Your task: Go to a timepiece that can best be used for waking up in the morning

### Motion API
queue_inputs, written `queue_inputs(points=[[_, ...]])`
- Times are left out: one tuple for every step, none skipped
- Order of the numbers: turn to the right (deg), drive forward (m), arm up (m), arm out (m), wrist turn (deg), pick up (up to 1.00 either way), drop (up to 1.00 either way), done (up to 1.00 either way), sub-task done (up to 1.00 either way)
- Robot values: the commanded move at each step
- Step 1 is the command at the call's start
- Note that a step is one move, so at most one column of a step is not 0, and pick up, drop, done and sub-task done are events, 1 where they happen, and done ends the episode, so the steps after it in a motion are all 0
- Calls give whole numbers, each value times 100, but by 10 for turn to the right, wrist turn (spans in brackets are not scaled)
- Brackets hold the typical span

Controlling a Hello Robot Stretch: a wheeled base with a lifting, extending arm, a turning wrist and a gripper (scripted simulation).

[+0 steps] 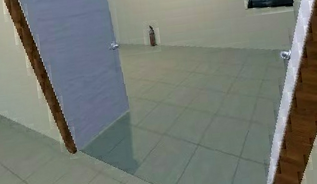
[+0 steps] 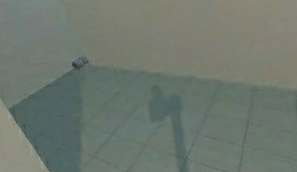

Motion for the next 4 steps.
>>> queue_inputs(points=[[0,30,0,0,0,0,0,0,0],[90,0,0,0,0,0,0,0,0],[0,100,0,0,0,0,0,0,0],[60,0,0,0,0,0,0,0,0]])
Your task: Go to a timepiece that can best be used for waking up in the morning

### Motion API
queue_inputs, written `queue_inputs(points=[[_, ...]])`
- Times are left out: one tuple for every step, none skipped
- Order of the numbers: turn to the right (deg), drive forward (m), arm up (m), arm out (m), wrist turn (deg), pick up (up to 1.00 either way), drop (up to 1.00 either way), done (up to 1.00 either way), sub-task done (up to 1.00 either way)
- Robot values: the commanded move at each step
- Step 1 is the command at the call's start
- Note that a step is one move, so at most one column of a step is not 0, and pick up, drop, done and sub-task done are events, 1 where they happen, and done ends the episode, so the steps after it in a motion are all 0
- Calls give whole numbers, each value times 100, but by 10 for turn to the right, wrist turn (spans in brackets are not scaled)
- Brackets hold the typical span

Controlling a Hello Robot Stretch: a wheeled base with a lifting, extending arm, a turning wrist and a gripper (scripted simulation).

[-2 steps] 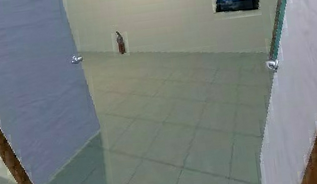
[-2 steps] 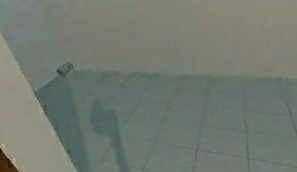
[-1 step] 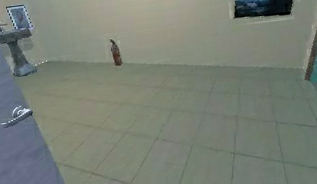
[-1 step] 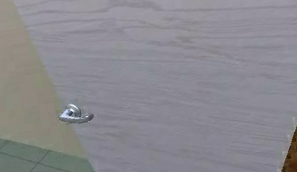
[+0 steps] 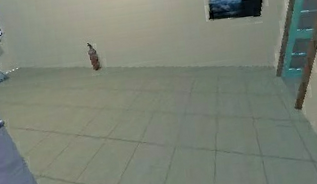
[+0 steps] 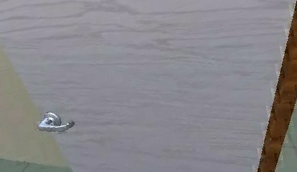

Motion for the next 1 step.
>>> queue_inputs(points=[[0,30,0,0,0,0,0,0,0]])
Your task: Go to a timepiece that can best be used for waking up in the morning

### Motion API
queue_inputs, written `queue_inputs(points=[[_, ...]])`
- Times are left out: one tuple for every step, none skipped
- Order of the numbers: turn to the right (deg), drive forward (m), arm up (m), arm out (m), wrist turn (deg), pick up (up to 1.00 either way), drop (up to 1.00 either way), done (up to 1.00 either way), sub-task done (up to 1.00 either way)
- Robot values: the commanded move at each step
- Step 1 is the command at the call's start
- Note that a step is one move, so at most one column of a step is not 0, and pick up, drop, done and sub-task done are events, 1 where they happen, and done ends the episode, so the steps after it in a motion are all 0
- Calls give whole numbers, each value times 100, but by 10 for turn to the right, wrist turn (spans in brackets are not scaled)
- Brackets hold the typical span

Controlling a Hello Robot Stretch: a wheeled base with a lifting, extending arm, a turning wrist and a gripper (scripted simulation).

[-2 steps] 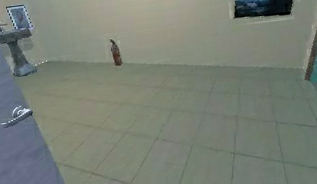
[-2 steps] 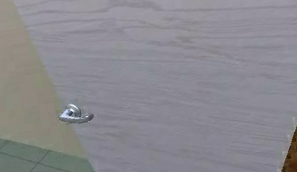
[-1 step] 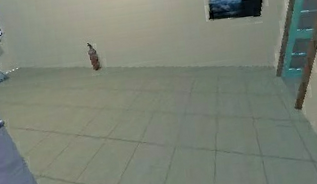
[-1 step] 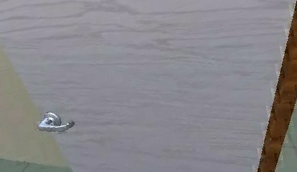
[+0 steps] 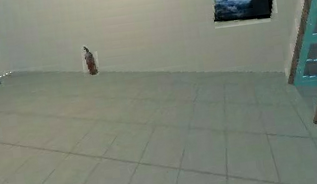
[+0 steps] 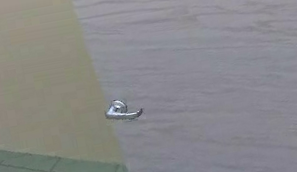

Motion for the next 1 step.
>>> queue_inputs(points=[[240,0,0,0,0,0,0,0,0]])
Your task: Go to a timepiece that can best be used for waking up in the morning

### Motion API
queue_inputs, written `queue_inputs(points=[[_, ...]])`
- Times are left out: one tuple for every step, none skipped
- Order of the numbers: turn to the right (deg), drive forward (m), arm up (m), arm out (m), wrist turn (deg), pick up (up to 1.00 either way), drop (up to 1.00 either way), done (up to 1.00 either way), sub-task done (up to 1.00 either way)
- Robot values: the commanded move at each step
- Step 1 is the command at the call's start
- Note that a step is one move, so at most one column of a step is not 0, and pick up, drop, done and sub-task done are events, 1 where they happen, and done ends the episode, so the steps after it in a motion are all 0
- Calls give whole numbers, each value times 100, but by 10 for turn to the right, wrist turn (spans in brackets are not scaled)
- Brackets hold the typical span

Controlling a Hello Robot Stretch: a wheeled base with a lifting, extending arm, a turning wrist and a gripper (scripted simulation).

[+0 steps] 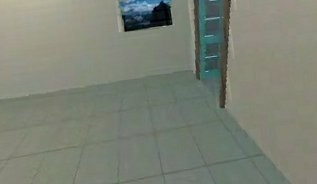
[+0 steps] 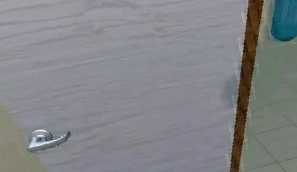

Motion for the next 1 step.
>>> queue_inputs(points=[[0,100,0,0,0,0,0,0,0]])
